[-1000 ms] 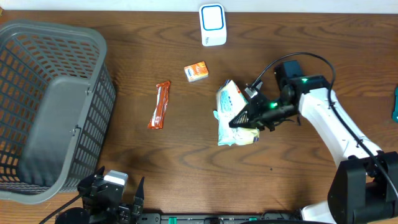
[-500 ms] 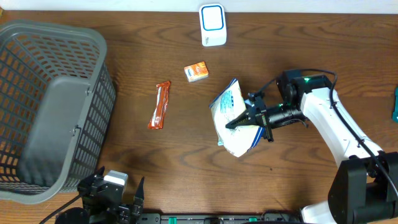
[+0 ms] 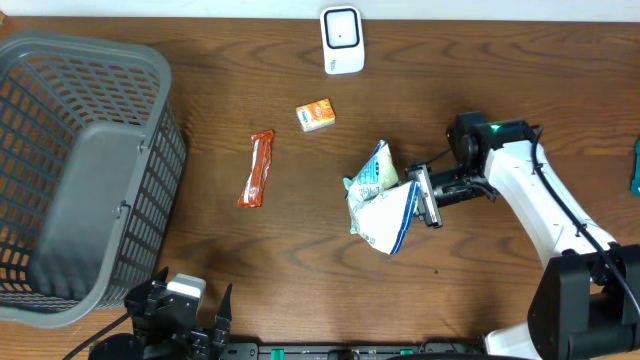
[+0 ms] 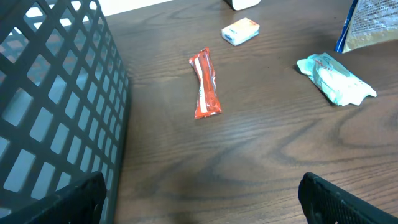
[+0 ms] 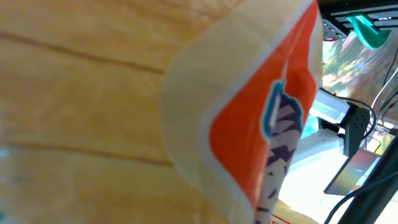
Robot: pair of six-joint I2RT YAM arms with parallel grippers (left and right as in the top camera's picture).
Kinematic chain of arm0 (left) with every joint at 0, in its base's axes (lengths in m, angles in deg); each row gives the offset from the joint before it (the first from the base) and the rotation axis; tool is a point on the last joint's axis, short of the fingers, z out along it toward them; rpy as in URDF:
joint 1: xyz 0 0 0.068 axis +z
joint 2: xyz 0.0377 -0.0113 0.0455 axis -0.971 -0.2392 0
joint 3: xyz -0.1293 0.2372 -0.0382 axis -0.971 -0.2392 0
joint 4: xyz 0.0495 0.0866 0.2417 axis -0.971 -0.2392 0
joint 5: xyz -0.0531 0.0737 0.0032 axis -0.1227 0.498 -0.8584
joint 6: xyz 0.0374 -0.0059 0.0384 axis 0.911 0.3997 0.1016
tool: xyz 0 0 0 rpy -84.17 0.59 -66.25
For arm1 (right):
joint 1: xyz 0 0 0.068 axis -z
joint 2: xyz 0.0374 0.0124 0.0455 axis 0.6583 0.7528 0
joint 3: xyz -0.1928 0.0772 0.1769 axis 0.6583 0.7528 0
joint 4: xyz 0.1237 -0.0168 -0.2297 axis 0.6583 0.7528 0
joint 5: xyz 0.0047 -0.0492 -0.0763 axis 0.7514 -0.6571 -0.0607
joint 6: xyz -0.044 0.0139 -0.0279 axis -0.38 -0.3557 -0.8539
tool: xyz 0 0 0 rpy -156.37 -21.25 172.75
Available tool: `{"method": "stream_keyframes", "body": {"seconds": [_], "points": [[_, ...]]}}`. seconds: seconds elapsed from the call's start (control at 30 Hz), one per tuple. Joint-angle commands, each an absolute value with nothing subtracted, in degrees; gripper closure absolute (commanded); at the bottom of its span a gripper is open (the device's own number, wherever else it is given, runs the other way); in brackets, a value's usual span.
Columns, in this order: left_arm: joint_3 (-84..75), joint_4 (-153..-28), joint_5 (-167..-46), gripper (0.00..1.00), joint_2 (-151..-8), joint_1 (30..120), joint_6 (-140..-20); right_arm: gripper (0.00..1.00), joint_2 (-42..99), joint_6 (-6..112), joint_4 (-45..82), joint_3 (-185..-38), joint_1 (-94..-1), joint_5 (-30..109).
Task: Scan the item barcode
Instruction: 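Lift the yellow snack bag toward the scanner with the right gripper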
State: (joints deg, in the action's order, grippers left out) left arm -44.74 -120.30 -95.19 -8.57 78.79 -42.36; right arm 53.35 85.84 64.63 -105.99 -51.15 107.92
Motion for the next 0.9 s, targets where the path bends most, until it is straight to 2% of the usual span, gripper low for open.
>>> {"method": "stream_keyframes", "body": {"seconds": [0.0,0.17,0.37,0.53,0.67,0.77,0.87], "points": [[-44.5,-120.1,-95.9,0.02,-8.5,79.1,-42.0,0.99,52.4,86.9,64.7,-106.9,-50.9,111.2],[-44.5,-120.1,-95.9,0.02,-8.5,79.1,-42.0,0.99,52.4,86.9,64.7,-106.9,-50.9,110.0],[-44.5,-120.1,-95.9,0.02,-8.5,79.1,-42.0,0.99,52.4,86.9,58.8,-106.9,-50.9,99.2],[-44.5,-120.1,-95.9,0.02,-8.5,79.1,-42.0,0.99,52.4,85.3,44.5,-106.9,-50.9,78.3],[-44.5,-120.1,-95.9,0.02,-8.5,79.1,-42.0,0.99,52.4,74.8,29.9,-106.9,-51.1,49.9],[-44.5,-120.1,-95.9,0.02,-8.5,79.1,-42.0,0.99,52.8,70.8,22.4,-106.5,-51.8,34.7],[-44.5,-120.1,-95.9,0.02,-8.5,79.1,-42.0,0.98,53.9,70.8,16.0,-104.5,-52.9,27.1]]}}
